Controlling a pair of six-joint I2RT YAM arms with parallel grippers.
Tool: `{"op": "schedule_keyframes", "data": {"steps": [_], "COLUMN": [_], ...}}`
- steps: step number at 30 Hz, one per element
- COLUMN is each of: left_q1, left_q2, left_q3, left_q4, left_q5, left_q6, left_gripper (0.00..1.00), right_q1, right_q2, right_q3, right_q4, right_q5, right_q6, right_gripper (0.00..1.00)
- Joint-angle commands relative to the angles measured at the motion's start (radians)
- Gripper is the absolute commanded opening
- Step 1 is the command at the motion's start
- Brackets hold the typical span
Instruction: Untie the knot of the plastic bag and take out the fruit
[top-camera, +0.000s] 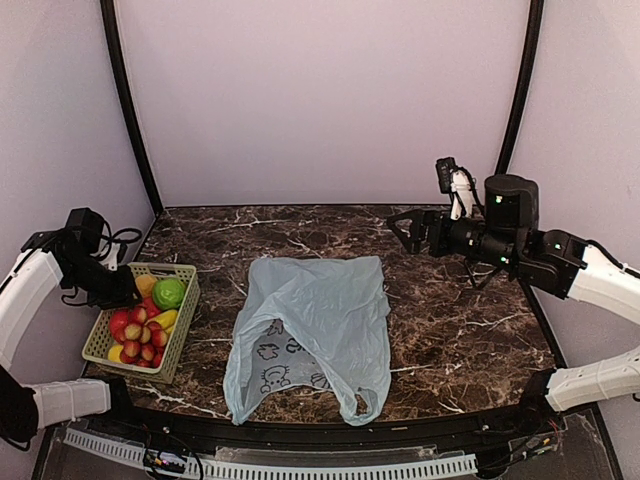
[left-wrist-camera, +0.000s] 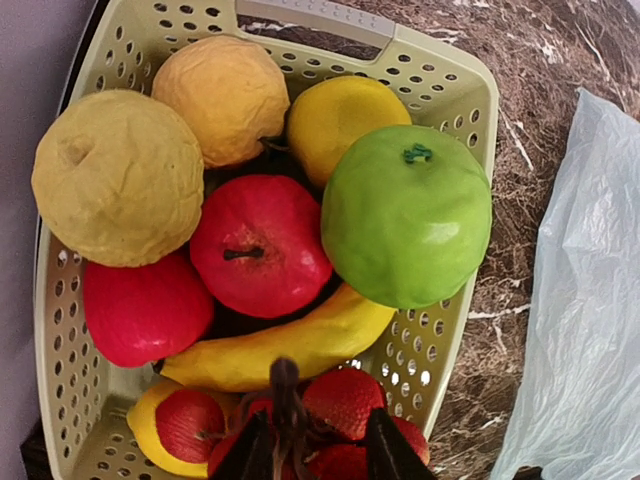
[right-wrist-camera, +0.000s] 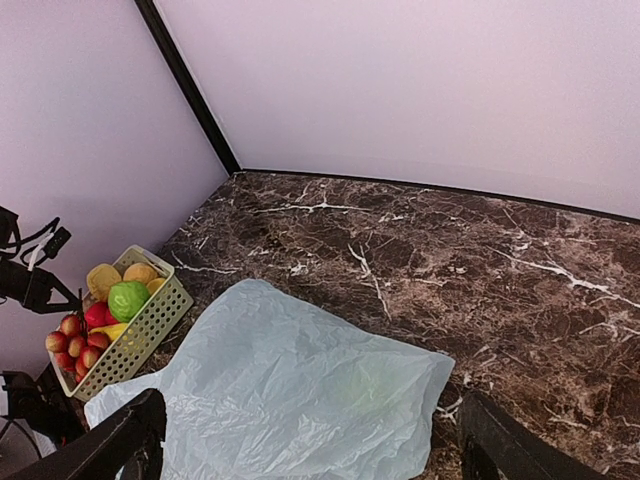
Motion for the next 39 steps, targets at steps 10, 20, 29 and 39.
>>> {"op": "schedule_keyframes", "data": {"steps": [10,20,29,39], "left_q1": [0.005,-0.028,-0.365,-0.727], "left_q2": [-0.030,-0.062,-0.072,-0.054], "left_q3": [0.088,0.270,0.151,-0.081], "left_q4": [-0.070,0.015,0.205,0.444], "left_q5": [-0.040,0.223,0.320,0.289], "left_q6": [0.013,0.111,0.055,-0.061], "left_gripper": [0.76,0.71,0.73,0.75], "right_q1": [-0.009,-0.008,0.144,0.336], "right_q2": [-0.011,-0.018,0.025,0.117], "right_q3": [-0.007,-0.028,-0.058,-0.100], "right_q4": [0.009,0.013,-0.072,-0.041], "right_q5": [-0.012,-0.210,-0.214,0.039], "right_q6": [0.004,-0.105,-0.140,0.041], "right_gripper": [0.99,0.97,0.93,0.91]}}
